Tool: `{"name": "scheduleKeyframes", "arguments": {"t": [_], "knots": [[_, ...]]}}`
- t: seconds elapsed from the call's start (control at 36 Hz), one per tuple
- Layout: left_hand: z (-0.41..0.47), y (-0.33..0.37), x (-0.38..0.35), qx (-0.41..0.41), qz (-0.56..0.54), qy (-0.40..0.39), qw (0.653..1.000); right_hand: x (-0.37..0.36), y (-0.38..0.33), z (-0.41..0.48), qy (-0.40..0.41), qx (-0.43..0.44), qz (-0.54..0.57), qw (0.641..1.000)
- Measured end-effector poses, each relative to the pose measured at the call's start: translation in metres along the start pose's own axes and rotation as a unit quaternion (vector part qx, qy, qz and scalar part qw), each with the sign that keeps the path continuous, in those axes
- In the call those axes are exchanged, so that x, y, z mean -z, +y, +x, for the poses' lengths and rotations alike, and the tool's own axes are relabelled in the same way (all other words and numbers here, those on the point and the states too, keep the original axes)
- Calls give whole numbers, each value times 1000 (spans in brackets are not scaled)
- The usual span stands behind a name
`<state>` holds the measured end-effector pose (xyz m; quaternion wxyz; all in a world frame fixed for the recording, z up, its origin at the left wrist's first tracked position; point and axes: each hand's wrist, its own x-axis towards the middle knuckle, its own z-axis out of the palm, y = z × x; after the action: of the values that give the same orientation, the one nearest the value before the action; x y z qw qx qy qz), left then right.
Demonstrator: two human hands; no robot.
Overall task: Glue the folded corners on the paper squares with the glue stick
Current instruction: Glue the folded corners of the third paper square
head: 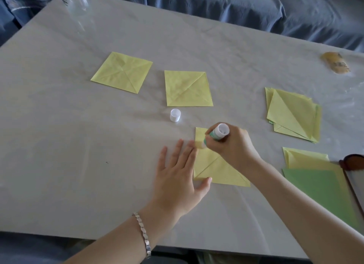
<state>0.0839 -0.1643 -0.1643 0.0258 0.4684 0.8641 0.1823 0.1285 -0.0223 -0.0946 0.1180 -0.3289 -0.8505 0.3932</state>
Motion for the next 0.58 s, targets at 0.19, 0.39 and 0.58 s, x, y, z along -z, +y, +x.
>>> {"name": "scheduleKeyframes", "arguments": {"t": [0.19, 0.39, 0.58], "knots": [[0, 0, -1, 6, -4, -3, 1000, -4, -4, 9, 13, -4, -8, 1000], [0, 1, 1, 10, -13, 6, 1000, -1, -3, -24, -28, 12, 19, 999], [-1, -1, -1, 9, -14, -4, 1000, 1, -1, -31, -44, 5, 22, 999]]}}
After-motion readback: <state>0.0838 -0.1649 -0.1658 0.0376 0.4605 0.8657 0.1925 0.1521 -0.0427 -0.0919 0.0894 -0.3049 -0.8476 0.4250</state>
